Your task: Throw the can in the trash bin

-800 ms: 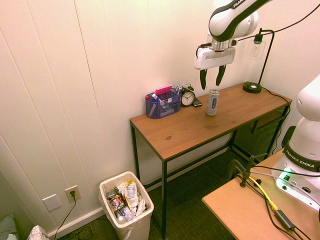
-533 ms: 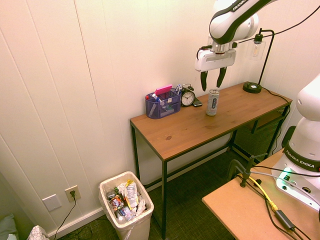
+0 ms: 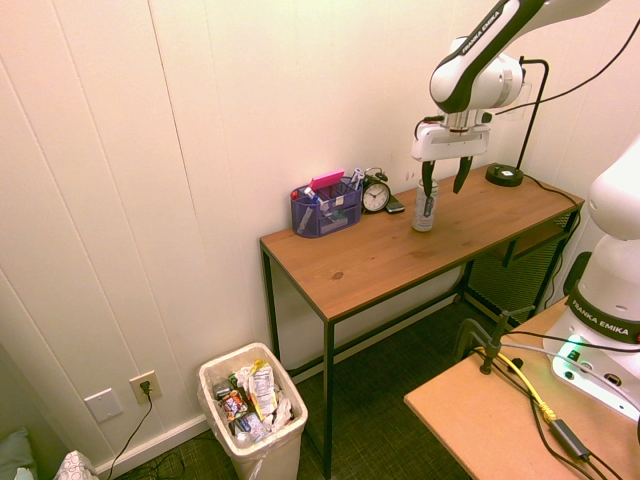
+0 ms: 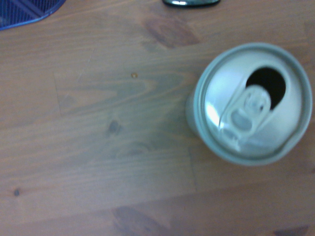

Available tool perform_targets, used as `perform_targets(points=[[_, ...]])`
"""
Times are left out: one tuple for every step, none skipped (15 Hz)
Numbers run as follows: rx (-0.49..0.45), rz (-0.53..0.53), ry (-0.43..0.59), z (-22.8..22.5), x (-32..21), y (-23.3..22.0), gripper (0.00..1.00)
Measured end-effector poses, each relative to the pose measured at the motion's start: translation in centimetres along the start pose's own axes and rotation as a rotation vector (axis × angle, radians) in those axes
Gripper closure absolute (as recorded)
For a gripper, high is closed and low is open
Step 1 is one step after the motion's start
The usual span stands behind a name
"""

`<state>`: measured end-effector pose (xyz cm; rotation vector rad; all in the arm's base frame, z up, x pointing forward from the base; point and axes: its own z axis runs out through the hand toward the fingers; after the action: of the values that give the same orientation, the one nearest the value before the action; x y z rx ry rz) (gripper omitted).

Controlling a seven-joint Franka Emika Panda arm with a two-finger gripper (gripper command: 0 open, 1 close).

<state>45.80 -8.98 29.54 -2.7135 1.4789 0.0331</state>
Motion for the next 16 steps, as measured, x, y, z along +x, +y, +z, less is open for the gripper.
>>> perform_targets(points=[[0.007, 0.002, -0.001, 0.1, 1.1, -0.8, 0.0], [0.004, 0.003, -0.001, 0.4, 2.0, -1.7, 0.0], [-0.003, 0.003, 0.001, 0.9, 2.8, -2.5, 0.0], [-0.011, 0.005, 0.001, 1.6, 3.5, -3.2, 0.0], [-0.016, 0.003, 0.006, 2.2, 4.0, -3.8, 1.0], [-0.017, -0.001, 0.014, 2.6, 4.3, -4.2, 1.0], [-0.019, -0.003, 0.015, 2.9, 4.4, -4.5, 1.0], [-0.02, -0.005, 0.015, 3.1, 4.4, -4.7, 1.0], [-0.021, -0.004, 0.015, 3.2, 4.4, -4.7, 1.0], [-0.021, 0.0, 0.016, 3.1, 4.5, -4.6, 1.0], [-0.022, 0.006, 0.017, 3.1, 4.8, -4.3, 1.0], [-0.024, 0.015, 0.018, 3.2, 5.1, -4.0, 1.0], [-0.026, 0.023, 0.02, 3.1, 5.6, -3.5, 1.0], [-0.026, 0.028, 0.021, 3.1, 5.8, -3.3, 1.0], [-0.027, 0.031, 0.022, 3.1, 6.0, -3.1, 1.0], [-0.027, 0.03, 0.022, 3.1, 6.0, -3.1, 1.0]])
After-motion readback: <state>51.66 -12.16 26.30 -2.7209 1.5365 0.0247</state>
